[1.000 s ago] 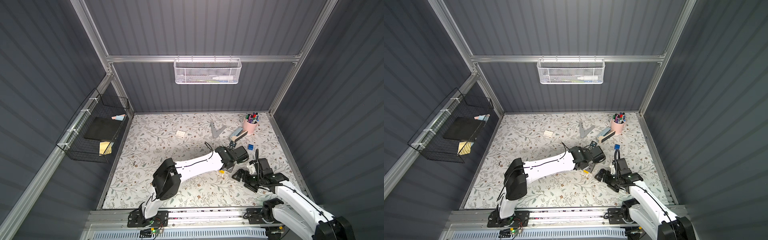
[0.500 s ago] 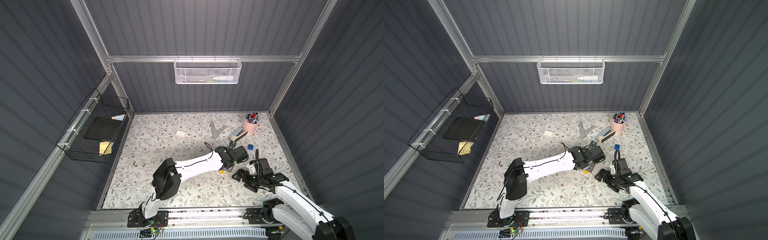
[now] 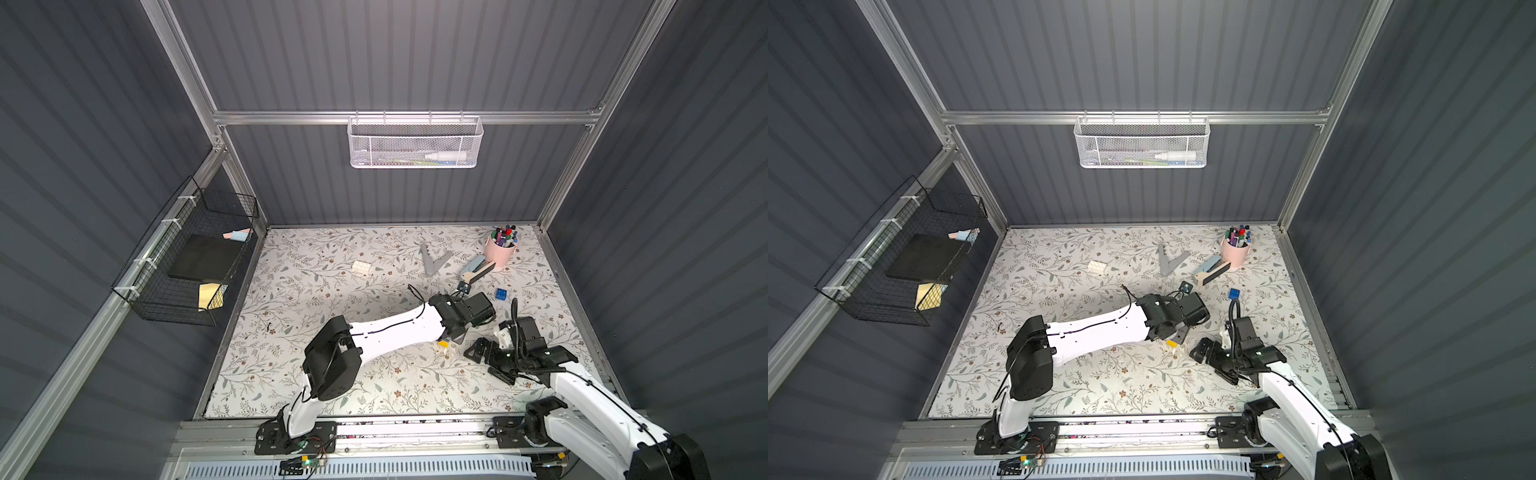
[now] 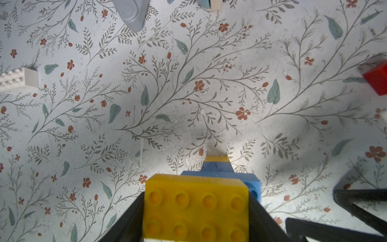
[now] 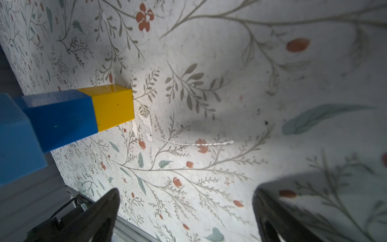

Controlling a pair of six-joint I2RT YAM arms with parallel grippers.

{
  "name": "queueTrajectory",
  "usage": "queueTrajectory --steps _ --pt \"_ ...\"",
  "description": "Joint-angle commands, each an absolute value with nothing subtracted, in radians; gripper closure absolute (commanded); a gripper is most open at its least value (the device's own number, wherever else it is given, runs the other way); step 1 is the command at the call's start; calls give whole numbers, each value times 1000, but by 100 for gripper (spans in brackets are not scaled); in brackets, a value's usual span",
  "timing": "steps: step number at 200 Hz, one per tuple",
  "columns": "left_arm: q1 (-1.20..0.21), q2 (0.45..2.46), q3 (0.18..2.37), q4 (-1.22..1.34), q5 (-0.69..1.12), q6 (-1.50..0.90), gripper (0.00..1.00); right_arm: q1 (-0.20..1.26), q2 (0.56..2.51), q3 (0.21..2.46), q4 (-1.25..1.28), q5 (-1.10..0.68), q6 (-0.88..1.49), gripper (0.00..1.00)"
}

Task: Assemble a spoon with lego
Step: Assemble the lego brick with the lego brick.

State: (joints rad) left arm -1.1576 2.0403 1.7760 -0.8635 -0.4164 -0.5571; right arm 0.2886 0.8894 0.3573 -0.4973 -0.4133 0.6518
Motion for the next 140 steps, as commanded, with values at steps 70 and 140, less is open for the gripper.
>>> queueTrajectory --steps 70,140 --pt "-1140 2004 1633 -851 -346 -561 35 290 874 339 -527 -396 664 1" --pt "-1140 1977 1569 -811 -337 -588 36 290 868 339 -528 -393 666 1"
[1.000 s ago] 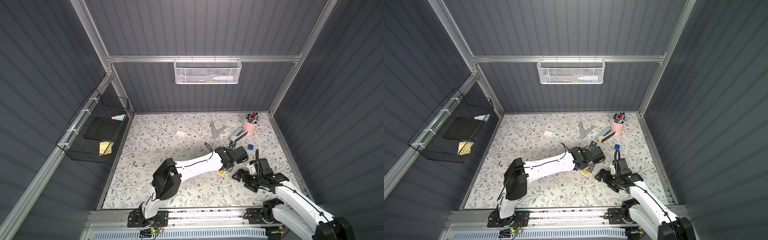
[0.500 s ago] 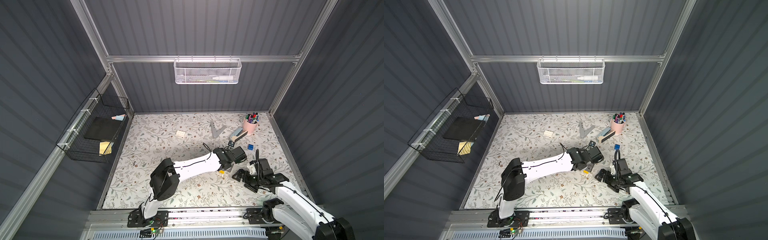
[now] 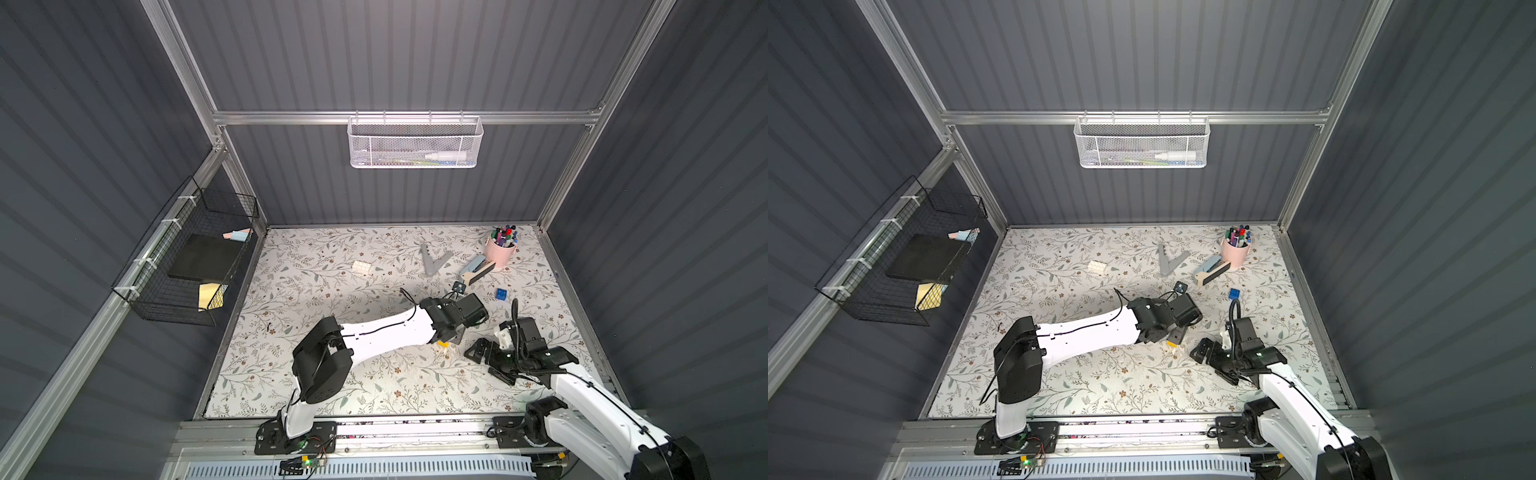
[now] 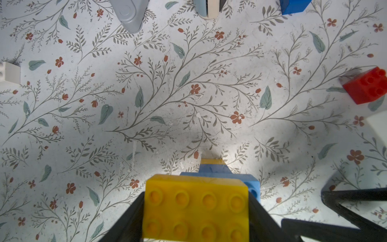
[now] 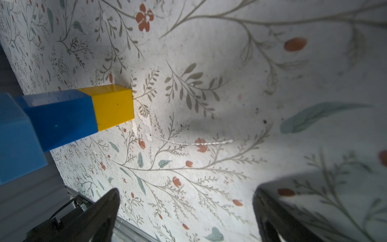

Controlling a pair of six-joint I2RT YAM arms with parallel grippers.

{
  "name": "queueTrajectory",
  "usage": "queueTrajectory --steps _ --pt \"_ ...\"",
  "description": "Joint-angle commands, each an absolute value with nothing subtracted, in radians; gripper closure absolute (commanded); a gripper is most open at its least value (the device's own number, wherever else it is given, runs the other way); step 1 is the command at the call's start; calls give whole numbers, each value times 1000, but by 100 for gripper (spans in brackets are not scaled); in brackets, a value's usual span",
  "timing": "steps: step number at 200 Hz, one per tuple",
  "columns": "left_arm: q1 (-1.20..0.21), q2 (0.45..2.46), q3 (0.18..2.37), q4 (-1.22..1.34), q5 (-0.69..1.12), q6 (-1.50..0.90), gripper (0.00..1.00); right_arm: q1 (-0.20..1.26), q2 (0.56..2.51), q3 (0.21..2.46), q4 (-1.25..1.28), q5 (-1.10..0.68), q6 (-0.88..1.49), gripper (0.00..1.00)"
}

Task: Assemble a spoon with lego
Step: Assemble the lego brick with the lego brick.

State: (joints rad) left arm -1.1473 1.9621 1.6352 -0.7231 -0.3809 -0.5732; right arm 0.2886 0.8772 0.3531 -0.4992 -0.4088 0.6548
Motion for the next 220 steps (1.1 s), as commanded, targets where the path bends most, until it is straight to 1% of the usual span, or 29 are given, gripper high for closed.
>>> queueTrajectory --steps 1,52,137,180,220 --pt "-1141 1978 1569 -811 -337 -588 36 290 868 339 -528 -393 666 1" --pt "-1140 1953 1531 -761 -294 -590 36 290 868 339 -528 -392 666 1" --pt "-1141 1956 1519 -756 -305 -601 36 290 865 339 -529 -391 667 1" --pt "-1141 1951 1477 -734 -293 -612 36 290 862 337 -528 -391 667 1" --pt "-1146 1961 1504 -787 -345 -604 37 290 859 338 -531 -389 667 1"
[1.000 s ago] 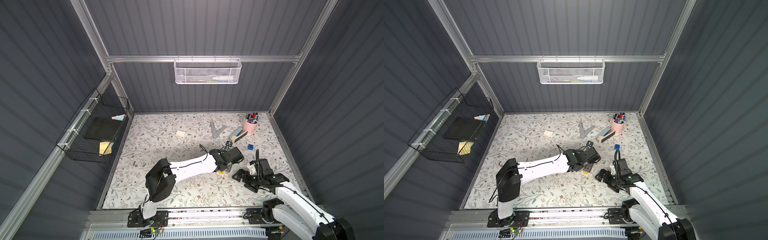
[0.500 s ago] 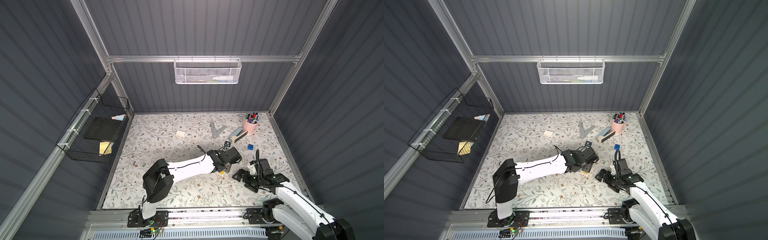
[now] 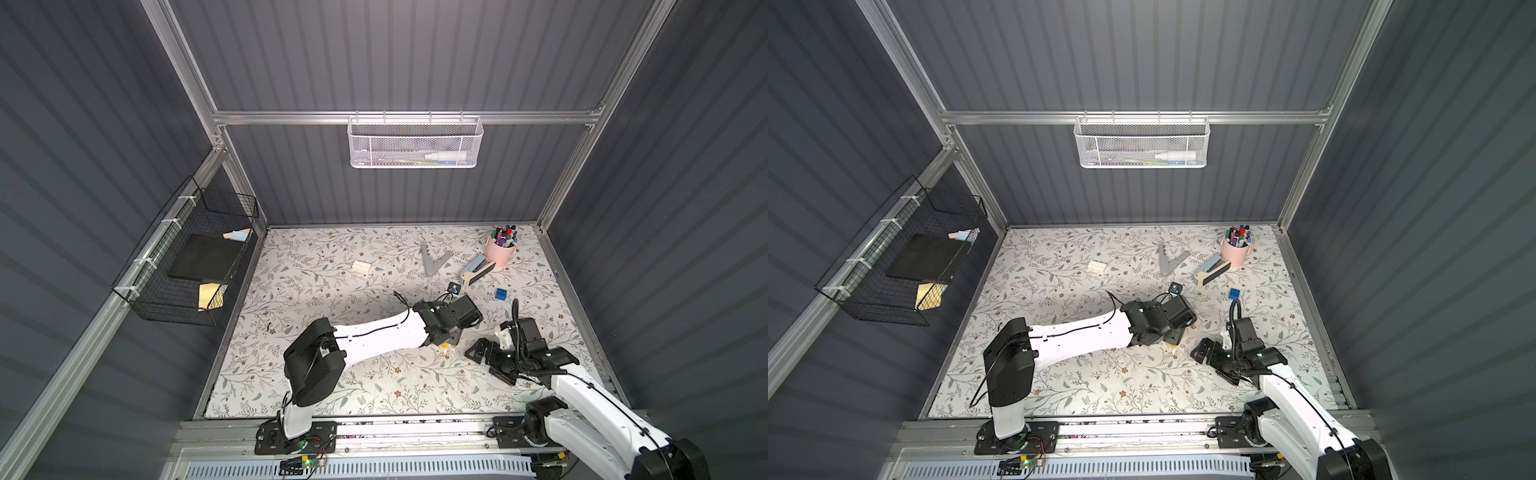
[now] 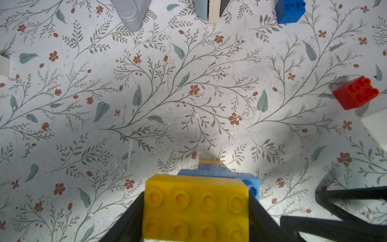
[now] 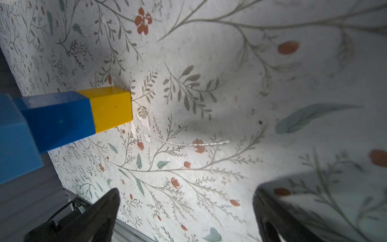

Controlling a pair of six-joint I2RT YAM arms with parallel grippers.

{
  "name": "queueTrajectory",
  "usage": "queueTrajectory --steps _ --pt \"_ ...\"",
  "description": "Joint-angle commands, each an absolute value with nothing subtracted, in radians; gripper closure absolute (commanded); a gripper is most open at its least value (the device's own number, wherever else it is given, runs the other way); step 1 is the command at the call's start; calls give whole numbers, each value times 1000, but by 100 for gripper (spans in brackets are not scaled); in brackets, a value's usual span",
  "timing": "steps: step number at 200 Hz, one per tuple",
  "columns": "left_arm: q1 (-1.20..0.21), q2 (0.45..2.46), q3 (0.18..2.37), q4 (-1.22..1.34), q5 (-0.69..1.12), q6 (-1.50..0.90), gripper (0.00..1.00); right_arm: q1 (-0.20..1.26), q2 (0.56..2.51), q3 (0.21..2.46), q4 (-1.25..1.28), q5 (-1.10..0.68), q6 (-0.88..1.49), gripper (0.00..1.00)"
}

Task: Assemble a spoon with lego
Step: Assemble the lego brick with the lego brick.

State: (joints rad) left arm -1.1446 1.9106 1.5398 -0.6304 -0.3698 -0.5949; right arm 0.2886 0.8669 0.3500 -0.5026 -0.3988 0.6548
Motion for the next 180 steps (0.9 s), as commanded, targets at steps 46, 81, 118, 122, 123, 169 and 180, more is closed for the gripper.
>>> queueTrajectory --steps 46,81,118,122,123,169,180 --pt "-1162 1981 1549 -854 -396 -611 37 290 847 334 -532 -387 671 1" --pt "-1172 2001 1575 -889 -418 -627 37 290 845 334 -532 -387 671 1" --pt "-1177 2016 1578 -916 -438 -640 37 290 841 334 -531 -387 670 1" --pt "-1177 2018 1578 -919 -442 -642 37 290 841 334 -532 -387 671 1" --pt "-1177 2018 1578 -919 -443 -642 37 290 841 334 -532 -387 670 1" --pt "-1178 2007 1531 -875 -428 -663 38 290 839 333 -531 -389 671 1" --pt "-1178 2000 1509 -838 -397 -674 38 290 839 333 -531 -389 670 1"
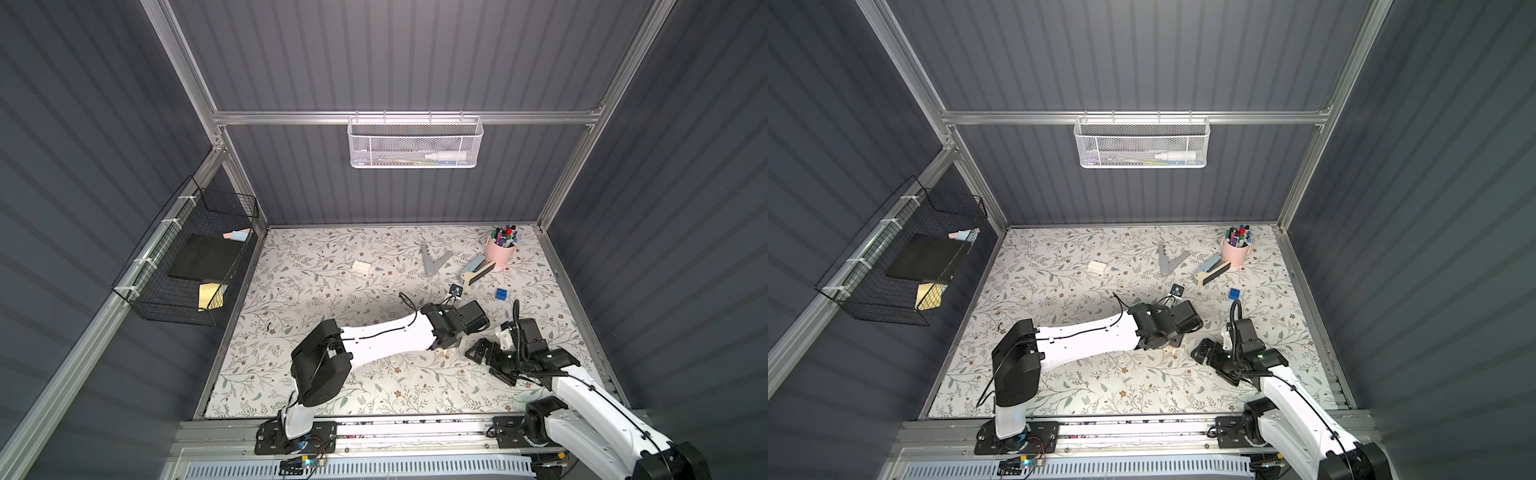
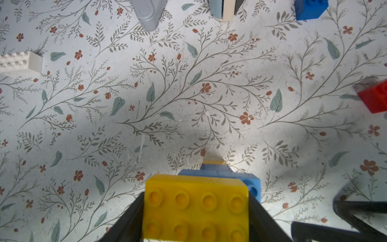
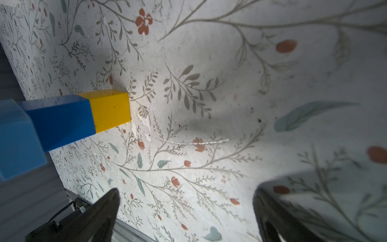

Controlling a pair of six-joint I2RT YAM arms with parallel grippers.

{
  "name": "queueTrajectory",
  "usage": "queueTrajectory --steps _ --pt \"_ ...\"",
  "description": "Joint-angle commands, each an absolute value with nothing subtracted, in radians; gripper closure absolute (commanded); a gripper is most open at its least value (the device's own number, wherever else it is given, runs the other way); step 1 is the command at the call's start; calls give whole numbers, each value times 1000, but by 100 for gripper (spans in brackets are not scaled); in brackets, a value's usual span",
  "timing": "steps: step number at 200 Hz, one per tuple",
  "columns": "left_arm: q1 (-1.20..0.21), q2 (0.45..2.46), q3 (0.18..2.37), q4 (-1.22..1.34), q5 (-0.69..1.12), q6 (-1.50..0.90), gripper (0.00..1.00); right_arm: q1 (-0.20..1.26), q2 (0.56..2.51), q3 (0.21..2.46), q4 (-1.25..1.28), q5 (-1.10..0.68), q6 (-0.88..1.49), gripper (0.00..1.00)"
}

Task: Assemble a spoon with lego
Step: Assemble the lego brick with the lego brick.

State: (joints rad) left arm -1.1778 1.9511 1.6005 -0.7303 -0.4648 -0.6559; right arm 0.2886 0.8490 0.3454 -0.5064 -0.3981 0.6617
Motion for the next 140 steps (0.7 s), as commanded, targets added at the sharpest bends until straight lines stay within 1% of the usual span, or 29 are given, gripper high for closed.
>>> queueTrajectory --steps 1,65,140 --pt "-1178 1999 1507 -835 -393 -674 38 290 839 333 -532 -390 670 1" --pt "-1178 1979 1412 -733 -307 -686 38 290 834 332 -533 -389 671 1" --pt "-1176 1990 1403 -724 -286 -649 38 290 831 331 -534 -390 670 1"
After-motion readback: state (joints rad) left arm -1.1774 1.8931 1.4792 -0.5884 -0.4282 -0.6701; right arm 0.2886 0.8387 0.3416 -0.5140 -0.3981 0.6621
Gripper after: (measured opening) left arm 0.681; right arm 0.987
